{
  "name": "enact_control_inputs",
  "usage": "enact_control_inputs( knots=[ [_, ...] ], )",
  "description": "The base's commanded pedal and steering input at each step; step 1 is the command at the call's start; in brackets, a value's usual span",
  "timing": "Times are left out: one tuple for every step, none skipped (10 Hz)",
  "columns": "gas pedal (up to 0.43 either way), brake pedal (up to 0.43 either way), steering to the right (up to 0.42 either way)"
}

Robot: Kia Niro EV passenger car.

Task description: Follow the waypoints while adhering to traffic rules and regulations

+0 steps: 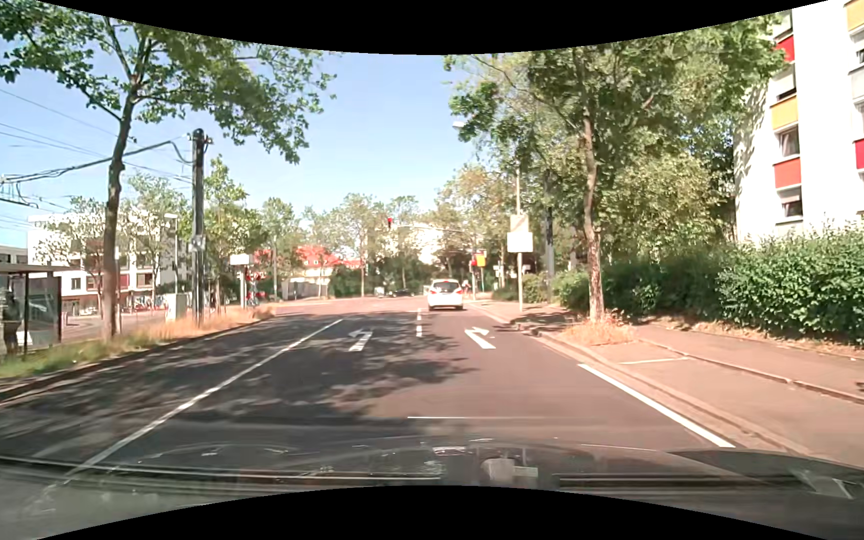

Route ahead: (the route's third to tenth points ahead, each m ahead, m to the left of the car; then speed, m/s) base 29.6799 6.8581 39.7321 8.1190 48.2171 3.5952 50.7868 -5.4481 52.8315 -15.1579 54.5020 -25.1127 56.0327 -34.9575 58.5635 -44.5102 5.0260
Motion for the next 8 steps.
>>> enact_control_inputs(
  knots=[
    [0.000, 0.061, 0.052],
    [0.000, 0.067, 0.047],
    [0.000, 0.073, 0.041],
    [0.000, 0.073, 0.033],
    [0.000, 0.067, 0.019],
    [0.000, 0.067, 0.009],
    [0.000, 0.061, 0.004],
    [0.000, 0.055, 0.002]
  ],
)
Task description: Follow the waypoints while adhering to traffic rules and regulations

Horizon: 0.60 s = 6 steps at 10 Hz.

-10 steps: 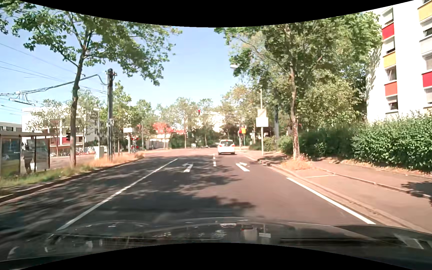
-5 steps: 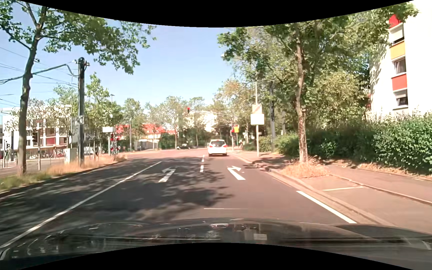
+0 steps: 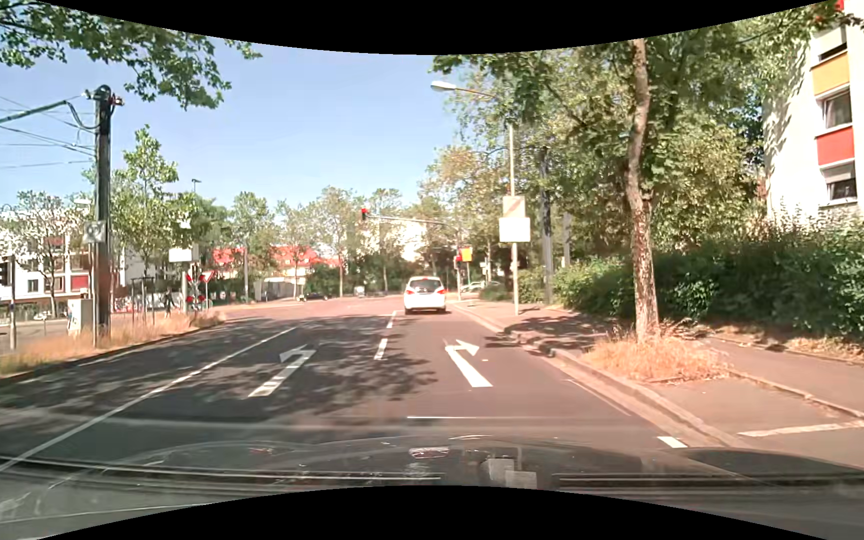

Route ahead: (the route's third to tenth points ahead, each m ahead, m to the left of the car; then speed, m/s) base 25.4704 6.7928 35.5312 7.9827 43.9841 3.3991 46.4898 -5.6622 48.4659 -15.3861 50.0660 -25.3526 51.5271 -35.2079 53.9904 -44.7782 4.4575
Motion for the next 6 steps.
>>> enact_control_inputs(
  knots=[
    [0.000, 0.055, -0.003],
    [0.000, 0.055, -0.011],
    [0.000, 0.055, -0.018],
    [0.000, 0.055, -0.022],
    [0.000, 0.055, -0.029],
    [0.000, 0.055, -0.035]
  ],
)
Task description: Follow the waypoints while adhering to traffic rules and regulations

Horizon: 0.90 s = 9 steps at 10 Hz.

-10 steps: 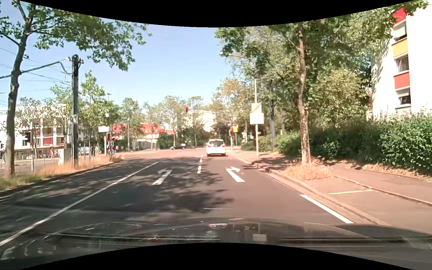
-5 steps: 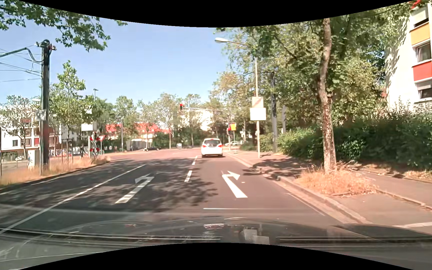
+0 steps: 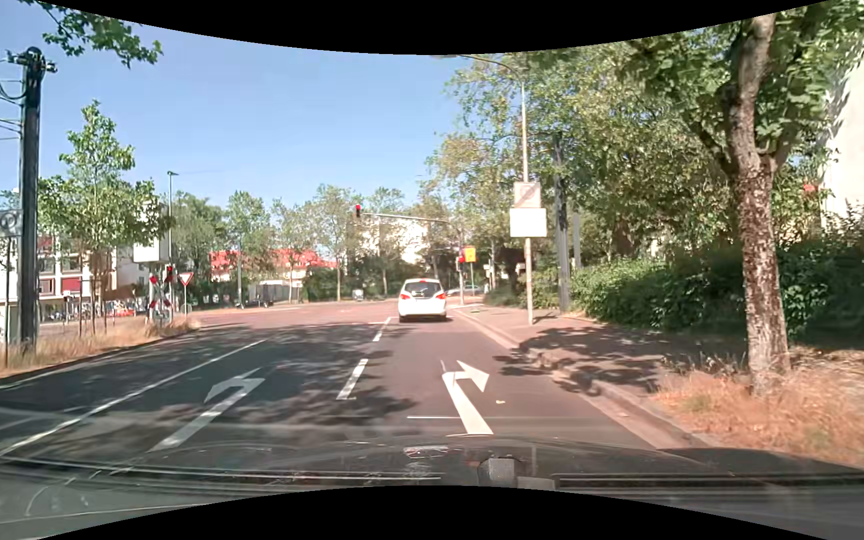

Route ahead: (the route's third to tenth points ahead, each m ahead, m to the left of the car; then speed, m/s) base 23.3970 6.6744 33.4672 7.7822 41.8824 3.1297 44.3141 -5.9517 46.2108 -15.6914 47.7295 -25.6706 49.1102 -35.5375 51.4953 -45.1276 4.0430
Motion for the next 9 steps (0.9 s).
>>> enact_control_inputs(
  knots=[
    [0.000, 0.055, -0.036],
    [0.000, 0.061, -0.036],
    [0.000, 0.061, -0.036],
    [0.000, 0.061, -0.036],
    [0.000, 0.061, -0.036],
    [0.000, 0.061, -0.036],
    [0.000, 0.061, -0.036],
    [0.000, 0.061, -0.036],
    [0.000, 0.067, -0.036]
  ],
)
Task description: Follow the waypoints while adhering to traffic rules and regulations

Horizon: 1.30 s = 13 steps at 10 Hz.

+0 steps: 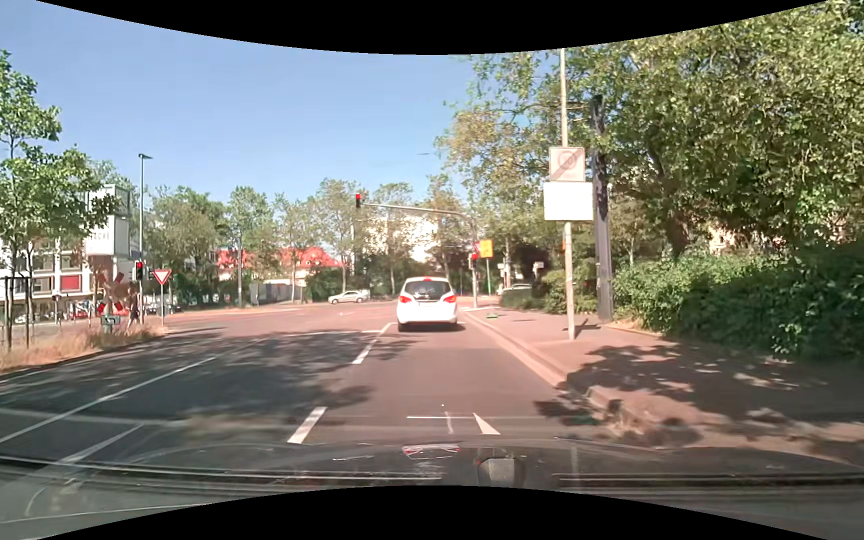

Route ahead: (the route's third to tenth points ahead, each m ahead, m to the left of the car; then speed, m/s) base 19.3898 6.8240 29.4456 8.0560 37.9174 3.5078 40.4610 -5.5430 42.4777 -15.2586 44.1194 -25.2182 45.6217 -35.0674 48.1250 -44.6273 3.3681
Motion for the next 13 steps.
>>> enact_control_inputs(
  knots=[
    [0.000, 0.061, -0.036],
    [0.000, 0.067, -0.036],
    [0.000, 0.061, -0.036],
    [0.000, 0.061, -0.036],
    [0.000, 0.061, -0.036],
    [0.000, 0.061, -0.036],
    [0.000, 0.061, -0.036],
    [0.000, 0.067, -0.036],
    [0.000, 0.067, -0.038],
    [0.000, 0.067, -0.042],
    [0.000, 0.067, -0.045],
    [0.000, 0.073, -0.046],
    [0.000, 0.073, -0.046]
  ],
)
